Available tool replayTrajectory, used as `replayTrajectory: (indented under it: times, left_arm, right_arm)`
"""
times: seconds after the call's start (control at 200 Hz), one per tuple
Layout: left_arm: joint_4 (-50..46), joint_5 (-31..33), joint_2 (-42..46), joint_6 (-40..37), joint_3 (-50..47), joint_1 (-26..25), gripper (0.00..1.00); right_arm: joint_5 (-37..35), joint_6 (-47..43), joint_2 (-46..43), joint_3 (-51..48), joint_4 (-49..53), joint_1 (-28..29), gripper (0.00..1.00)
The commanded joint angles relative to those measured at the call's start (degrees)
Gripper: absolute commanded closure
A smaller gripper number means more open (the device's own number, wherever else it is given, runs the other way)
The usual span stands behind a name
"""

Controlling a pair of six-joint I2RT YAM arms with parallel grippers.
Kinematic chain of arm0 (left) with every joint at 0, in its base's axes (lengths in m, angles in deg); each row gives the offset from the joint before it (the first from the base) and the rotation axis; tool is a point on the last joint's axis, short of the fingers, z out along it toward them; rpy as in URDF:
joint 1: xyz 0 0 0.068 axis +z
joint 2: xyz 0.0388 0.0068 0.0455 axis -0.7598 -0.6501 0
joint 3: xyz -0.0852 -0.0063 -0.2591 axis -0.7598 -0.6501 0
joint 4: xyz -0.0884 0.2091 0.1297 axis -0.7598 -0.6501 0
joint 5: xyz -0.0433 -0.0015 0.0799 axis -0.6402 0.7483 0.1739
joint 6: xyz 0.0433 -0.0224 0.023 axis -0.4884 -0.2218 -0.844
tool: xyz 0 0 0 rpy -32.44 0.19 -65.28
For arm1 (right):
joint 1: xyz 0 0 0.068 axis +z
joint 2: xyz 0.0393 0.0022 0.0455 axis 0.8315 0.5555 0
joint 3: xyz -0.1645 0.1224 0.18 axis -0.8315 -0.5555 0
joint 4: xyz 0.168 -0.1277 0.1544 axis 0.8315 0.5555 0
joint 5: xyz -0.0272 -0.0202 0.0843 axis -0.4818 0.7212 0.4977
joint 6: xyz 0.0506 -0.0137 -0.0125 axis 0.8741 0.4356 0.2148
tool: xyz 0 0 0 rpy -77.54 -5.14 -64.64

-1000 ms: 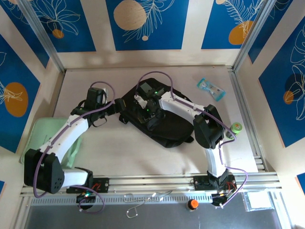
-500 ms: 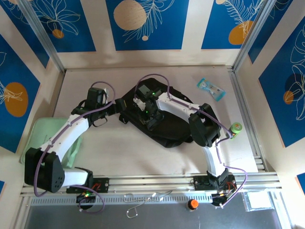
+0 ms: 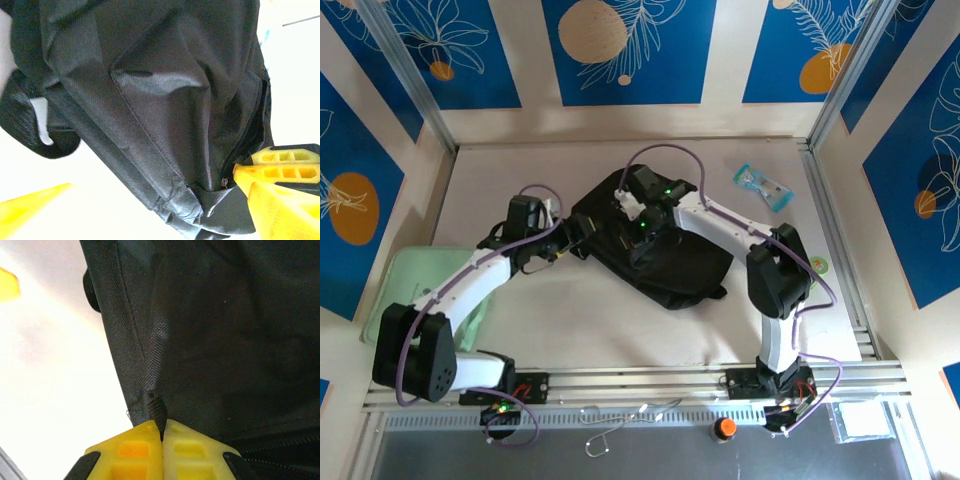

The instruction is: Pack books, pencil case, and school supplies into a backpack

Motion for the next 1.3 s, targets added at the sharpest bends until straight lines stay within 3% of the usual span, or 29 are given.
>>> replayTrajectory:
  times: [0.0, 0.2, 0.44, 0.7, 0.88, 1.16, 1.295]
  left_arm:
    - [5.8, -3.2, -0.5, 4.2, -0.8, -1.8, 0.17]
    - [9.0, -2.6, -4.0, 8.9, -0.6, -6.8, 0.33]
    - [16.2, -4.4, -11.9, 15.5, 1.3, -9.4, 0.55]
    - [20.9, -6.5, -15.9, 17.7, 3.4, -9.8, 0.61]
    - [17.8, -5.0, -15.3, 15.7, 3.8, -9.9, 0.63]
    - [12.9, -7.7, -18.9, 12.5, 7.5, -10.2, 0.71]
    - [8.0, -6.3, -19.4, 9.1, 9.2, -10.1, 0.88]
  right_arm:
    - [3.9, 1.7, -0.7, -1.4, -1.9, -0.1, 0.99]
    - [-0.1, 4.0, -2.3, -3.2, -4.7, -0.4, 1.00]
    - [1.9, 6.5, -5.8, -6.5, -8.3, -1.6, 1.00]
    - [4.3, 8.4, -6.2, -7.8, -9.4, -2.1, 1.00]
    - [5.2, 8.9, -5.8, -8.2, -10.0, -2.4, 1.00]
    - [5.2, 10.3, -5.7, -8.7, -10.5, -3.3, 1.00]
    - [1.9, 10.7, -5.6, -8.9, -10.0, -3.9, 1.00]
